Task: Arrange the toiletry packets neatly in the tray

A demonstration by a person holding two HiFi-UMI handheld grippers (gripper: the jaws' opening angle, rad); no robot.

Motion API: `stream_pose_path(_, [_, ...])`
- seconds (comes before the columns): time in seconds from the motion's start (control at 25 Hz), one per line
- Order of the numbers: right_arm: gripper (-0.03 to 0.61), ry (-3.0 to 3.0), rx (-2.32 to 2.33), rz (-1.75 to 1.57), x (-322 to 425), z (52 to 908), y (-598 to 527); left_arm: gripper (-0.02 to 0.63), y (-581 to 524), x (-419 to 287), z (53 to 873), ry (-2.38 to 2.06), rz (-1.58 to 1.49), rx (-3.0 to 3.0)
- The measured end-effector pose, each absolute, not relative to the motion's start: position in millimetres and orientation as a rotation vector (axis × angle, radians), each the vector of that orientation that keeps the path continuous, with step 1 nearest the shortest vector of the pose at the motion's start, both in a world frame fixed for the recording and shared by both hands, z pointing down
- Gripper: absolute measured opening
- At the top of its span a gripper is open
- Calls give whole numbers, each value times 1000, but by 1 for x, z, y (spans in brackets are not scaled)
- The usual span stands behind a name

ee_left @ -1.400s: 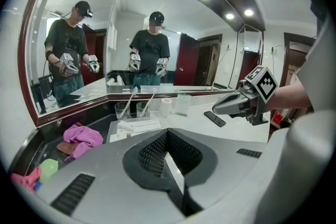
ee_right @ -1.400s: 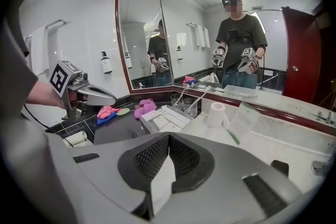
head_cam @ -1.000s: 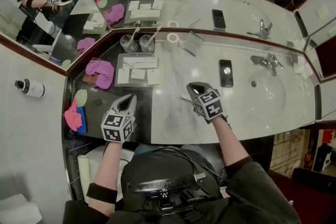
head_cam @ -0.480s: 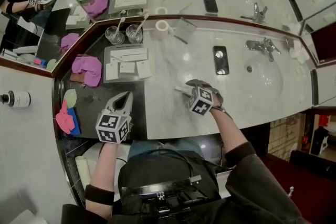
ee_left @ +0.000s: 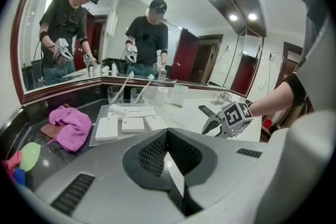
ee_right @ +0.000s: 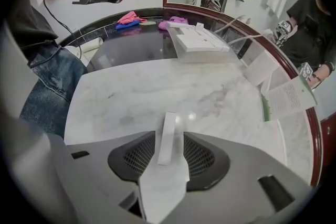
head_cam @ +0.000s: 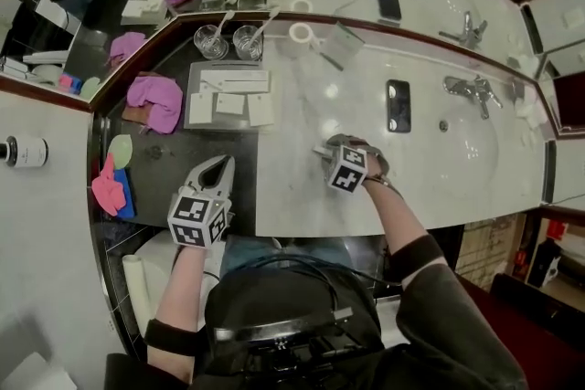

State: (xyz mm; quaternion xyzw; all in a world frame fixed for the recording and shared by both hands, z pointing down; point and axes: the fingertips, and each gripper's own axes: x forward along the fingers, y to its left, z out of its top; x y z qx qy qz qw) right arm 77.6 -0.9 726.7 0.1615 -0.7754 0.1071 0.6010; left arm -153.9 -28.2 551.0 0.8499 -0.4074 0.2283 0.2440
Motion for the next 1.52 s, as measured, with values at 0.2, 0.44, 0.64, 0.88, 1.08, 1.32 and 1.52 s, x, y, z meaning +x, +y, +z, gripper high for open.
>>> stream_pose_path(0.2, [83,-1790,366,271,76,732,1,2,-24,-157,556,-1126,615,2301])
stream_pose_path(0.44, [81,-1834,441,332,76,723,-3,2,-22,-151,552,-1127,617,2305])
stream_pose_path(0.64, [83,-1898,539,348,72,699,-12,2,-22,-149,546,-1127,620,2323])
stream_pose_path(0.88, [83,-2023,713,384,65,652,-25,2,-24,-145,535,-1130,623,2352])
stream_pose_path(1.08, [83,-2135,862,454,60,603,-30,2,-26,-145,524,-1140,614,2372])
stream_pose_path(1.32, [83,-2228,967,499,43,568,-32,2,-28,-149,519,-1146,613,2383])
stream_pose_path(1.52, [83,-2262,987,445,17,552,-41,2,-29,-158,520,-1147,618,2380])
